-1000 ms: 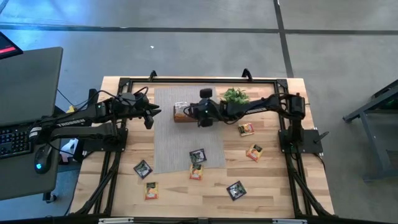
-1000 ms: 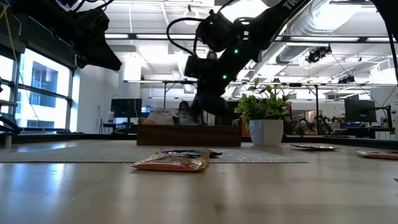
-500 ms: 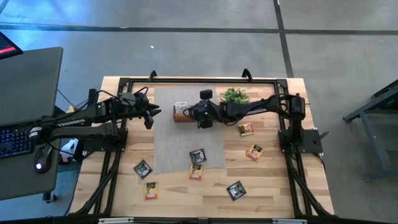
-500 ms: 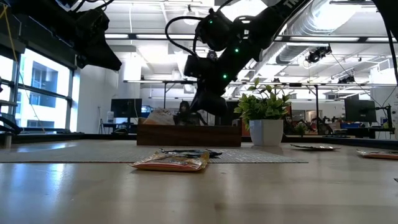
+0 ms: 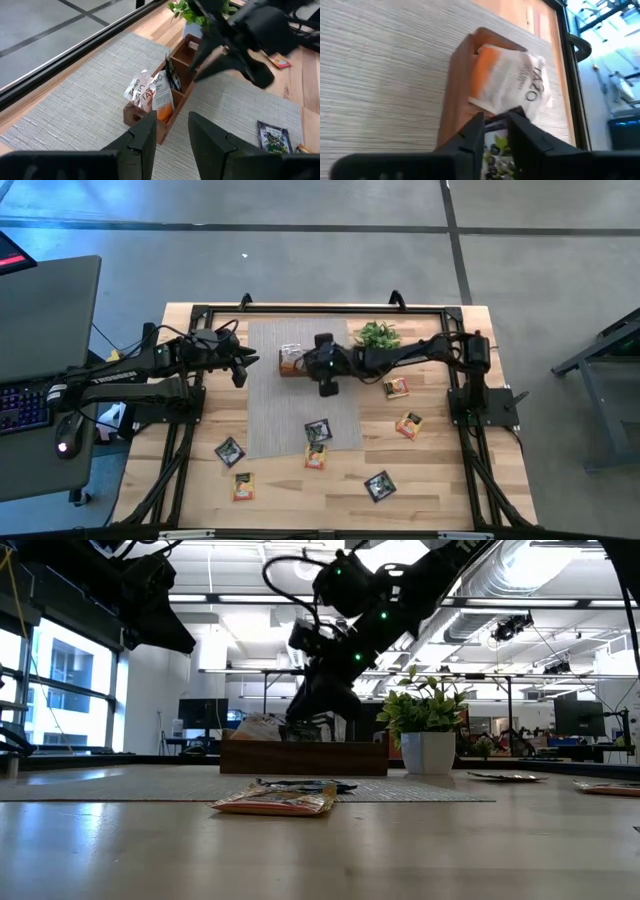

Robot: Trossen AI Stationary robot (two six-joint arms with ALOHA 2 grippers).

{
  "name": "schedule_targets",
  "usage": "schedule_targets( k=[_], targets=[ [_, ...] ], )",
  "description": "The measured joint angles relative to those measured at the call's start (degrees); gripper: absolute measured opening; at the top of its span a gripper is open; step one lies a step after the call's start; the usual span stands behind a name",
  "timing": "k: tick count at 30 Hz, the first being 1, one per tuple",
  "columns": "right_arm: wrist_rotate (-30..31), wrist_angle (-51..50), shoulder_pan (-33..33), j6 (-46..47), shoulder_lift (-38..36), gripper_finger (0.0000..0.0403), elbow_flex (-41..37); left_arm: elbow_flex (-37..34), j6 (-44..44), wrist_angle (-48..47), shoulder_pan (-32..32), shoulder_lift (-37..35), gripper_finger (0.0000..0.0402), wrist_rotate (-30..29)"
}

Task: Pick & Place Tea
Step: Put the black tea bag in the middle section of the brown wooden organizer

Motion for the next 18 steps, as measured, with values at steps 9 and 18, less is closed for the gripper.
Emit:
schedule_targets(
  k=[9,18],
  targets=[
    [-10.02,2.34,-3.43,0.37,0.07,0.0017,0.00,0.00,0.00,0.00,0.00,0.01,0.0111,-0.34],
    [-6.75,5.94,-4.00,-0.74,4.70,0.0003,0.01,0.00,-0.17,0.11,-0.01,0.02,0.0111,-0.39]
  ],
)
